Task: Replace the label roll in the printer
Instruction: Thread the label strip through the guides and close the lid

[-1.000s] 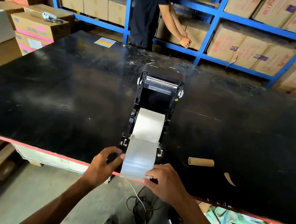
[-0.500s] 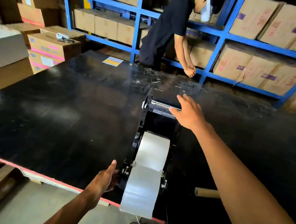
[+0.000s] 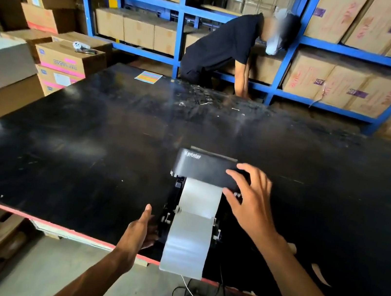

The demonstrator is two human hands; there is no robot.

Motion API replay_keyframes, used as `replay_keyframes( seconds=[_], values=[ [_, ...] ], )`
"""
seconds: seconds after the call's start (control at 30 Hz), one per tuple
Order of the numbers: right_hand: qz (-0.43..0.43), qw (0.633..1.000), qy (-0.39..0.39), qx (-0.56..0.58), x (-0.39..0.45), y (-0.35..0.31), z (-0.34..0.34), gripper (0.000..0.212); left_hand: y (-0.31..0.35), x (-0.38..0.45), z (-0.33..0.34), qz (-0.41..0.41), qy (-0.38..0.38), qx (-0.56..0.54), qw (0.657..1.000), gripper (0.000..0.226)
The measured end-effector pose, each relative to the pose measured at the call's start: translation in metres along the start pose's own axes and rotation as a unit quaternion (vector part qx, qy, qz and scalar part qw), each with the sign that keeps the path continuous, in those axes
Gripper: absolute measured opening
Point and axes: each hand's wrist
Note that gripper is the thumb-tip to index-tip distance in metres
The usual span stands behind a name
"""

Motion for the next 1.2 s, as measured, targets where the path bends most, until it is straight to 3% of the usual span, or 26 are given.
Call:
replay_keyframes(
  seconds=[0.13, 0.2, 0.27, 0.37, 0.47, 0.53, 0.6, 0.67, 0.73, 0.83, 1.1, 1.2],
  values=[
    [0.032, 0.996, -0.076, -0.013, -0.049, -0.001, 0.009, 0.086, 0.003, -0.006, 0.001, -0.003, 0.01, -0.029, 1.0, 0.051],
    [0.031, 0.992, -0.109, -0.046, -0.066, -0.004, 0.014, 0.105, 0.007, -0.01, 0.002, -0.009, -0.009, -0.022, 1.0, 0.061],
    [0.028, 0.99, -0.12, -0.07, -0.076, -0.006, 0.016, 0.112, 0.01, -0.011, 0.004, -0.006, -0.027, -0.019, 0.999, 0.083],
    [0.058, 0.991, -0.119, -0.027, -0.081, -0.001, 0.016, 0.099, 0.013, -0.008, 0.007, 0.002, -0.014, 0.004, 1.0, 0.111],
    [0.199, 0.966, -0.128, 0.104, -0.084, 0.003, 0.018, 0.078, 0.013, -0.007, 0.01, 0.016, -0.002, 0.035, 0.999, 0.099],
    [0.331, 0.919, -0.135, 0.166, -0.086, 0.004, 0.022, 0.074, 0.013, -0.006, 0.01, 0.024, 0.001, 0.037, 0.999, 0.081],
    [0.442, 0.846, -0.148, 0.258, -0.089, 0.002, 0.026, 0.079, 0.011, -0.004, 0.009, 0.034, 0.002, 0.042, 0.999, 0.067],
    [0.493, 0.784, -0.155, 0.346, -0.096, -0.002, 0.03, 0.077, 0.008, -0.001, 0.007, 0.051, 0.002, 0.05, 0.997, 0.046],
    [0.508, 0.752, -0.165, 0.387, -0.102, -0.005, 0.033, 0.052, 0.005, 0.0, 0.005, 0.055, -0.006, 0.059, 0.997, 0.039],
    [0.507, 0.736, -0.161, 0.418, -0.108, -0.01, 0.041, 0.013, 0.0, 0.004, 0.004, 0.034, -0.005, 0.067, 0.997, 0.051],
    [0.516, 0.729, -0.085, 0.443, -0.111, -0.014, 0.056, 0.009, -0.006, 0.005, 0.01, 0.019, -0.019, 0.043, 0.999, 0.051],
    [0.521, 0.722, -0.079, 0.449, -0.112, -0.012, 0.059, 0.008, -0.003, 0.005, 0.007, 0.015, -0.038, 0.055, 0.998, 0.062]
  ],
)
Point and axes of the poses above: each hand's wrist, its own x-axis towards the middle knuckle, its own z-axis out of the palm, y = z × x, and after that the axes turned 4 degrees about y, right-handed
